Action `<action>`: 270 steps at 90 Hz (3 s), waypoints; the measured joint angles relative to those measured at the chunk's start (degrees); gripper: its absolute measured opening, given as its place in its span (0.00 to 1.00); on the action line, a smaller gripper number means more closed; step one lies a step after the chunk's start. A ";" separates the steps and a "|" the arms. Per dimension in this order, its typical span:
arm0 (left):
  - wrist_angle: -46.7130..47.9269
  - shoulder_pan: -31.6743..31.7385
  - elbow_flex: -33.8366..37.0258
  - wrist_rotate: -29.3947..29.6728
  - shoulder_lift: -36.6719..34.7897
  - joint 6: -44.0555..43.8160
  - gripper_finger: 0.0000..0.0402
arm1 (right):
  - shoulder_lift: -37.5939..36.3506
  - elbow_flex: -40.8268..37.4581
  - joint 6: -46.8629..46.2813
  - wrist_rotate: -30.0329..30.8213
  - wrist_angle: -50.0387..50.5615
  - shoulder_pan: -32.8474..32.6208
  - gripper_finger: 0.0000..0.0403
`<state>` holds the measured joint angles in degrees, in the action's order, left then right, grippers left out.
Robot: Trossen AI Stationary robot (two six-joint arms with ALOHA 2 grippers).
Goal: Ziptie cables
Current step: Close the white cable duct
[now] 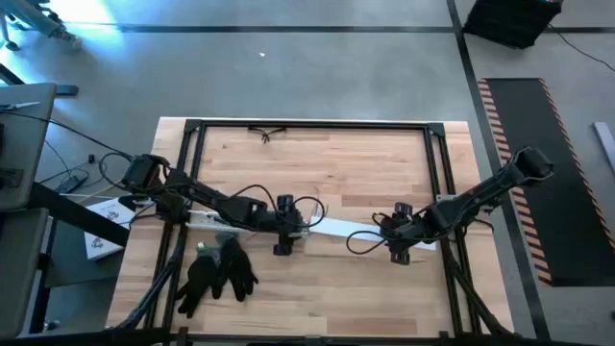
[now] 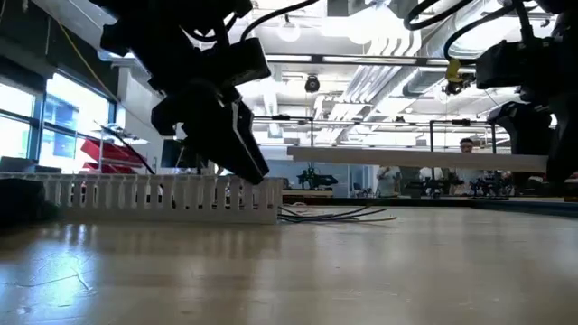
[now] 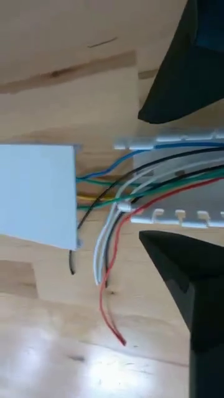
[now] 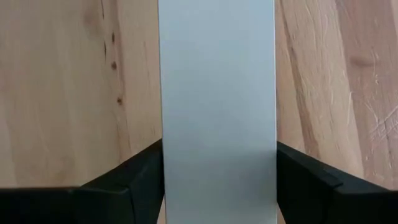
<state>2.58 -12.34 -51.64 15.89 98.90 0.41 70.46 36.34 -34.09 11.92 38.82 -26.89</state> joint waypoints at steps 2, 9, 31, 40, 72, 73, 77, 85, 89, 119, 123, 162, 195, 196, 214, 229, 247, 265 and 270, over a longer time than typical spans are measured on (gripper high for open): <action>-0.16 0.00 0.00 -0.06 0.33 0.29 0.69 | 0.00 0.00 0.00 -0.02 -0.09 0.00 0.58; -1.48 0.00 0.02 -0.12 1.01 1.18 0.69 | 0.02 0.00 0.00 -0.04 -0.60 0.00 0.58; -1.27 -0.02 0.02 1.27 1.61 1.37 0.66 | 0.45 0.01 0.73 -1.40 -2.06 0.00 0.58; -0.97 -0.07 0.00 1.25 1.61 1.34 0.63 | 1.96 0.02 1.36 -1.48 -3.30 0.23 0.58; -0.36 -0.09 0.02 1.30 1.58 0.51 0.54 | 5.00 0.02 3.99 -2.02 -4.77 2.51 0.58; -0.35 -0.09 0.02 1.30 1.58 0.46 0.54 | 5.02 0.02 4.16 -2.25 -4.89 2.57 0.58; -0.29 -0.09 0.00 1.30 1.56 0.30 0.53 | 5.05 0.02 4.44 -2.82 -5.35 2.79 0.58; -0.08 -0.09 0.00 1.22 1.56 0.27 0.53 | 5.05 0.02 4.57 -3.07 -5.63 3.33 0.58; -0.02 -0.09 0.00 1.09 1.56 0.27 0.53 | 5.05 0.02 4.58 -3.05 -5.54 3.65 0.58; 0.09 -0.09 0.00 0.67 1.54 0.27 0.53 | 10.26 1.57 8.87 -3.05 -4.56 4.46 0.58; 0.12 -0.09 0.00 0.64 1.54 0.27 0.53 | 11.34 2.67 9.25 -3.01 -3.94 4.57 0.58; 2.03 -0.07 -0.06 -1.50 1.03 0.69 0.56 | 17.38 15.30 12.34 -3.56 10.99 7.53 0.58; 2.17 -0.04 -0.04 -1.59 0.99 0.32 0.58 | 17.35 19.12 8.92 -3.54 15.81 6.99 0.58; 2.17 -0.04 -0.04 -1.59 0.99 0.32 0.58 | 17.35 19.12 8.86 -3.55 15.80 6.99 0.58; 2.57 0.00 -0.01 -3.05 0.57 0.86 0.58 | 17.38 19.12 7.56 -4.35 15.97 6.97 0.58; 3.59 -0.02 0.07 -3.47 -0.71 0.76 0.58 | 17.40 19.12 7.34 -4.95 15.77 6.97 0.58; 6.31 -0.10 0.11 -3.55 -2.42 0.40 0.58 | 17.42 19.10 6.67 -5.09 14.89 7.06 0.58; 8.30 -0.17 0.11 -4.87 -2.56 -0.78 0.58 | 20.41 19.08 6.72 -5.03 12.74 7.52 0.58; 8.91 -0.15 0.11 -4.84 -2.48 -0.78 0.58 | 21.86 19.08 7.34 -5.15 12.69 7.66 0.58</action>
<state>11.49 -12.49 -51.53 11.05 96.42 -0.36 92.32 55.42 -26.74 6.76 51.51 -19.23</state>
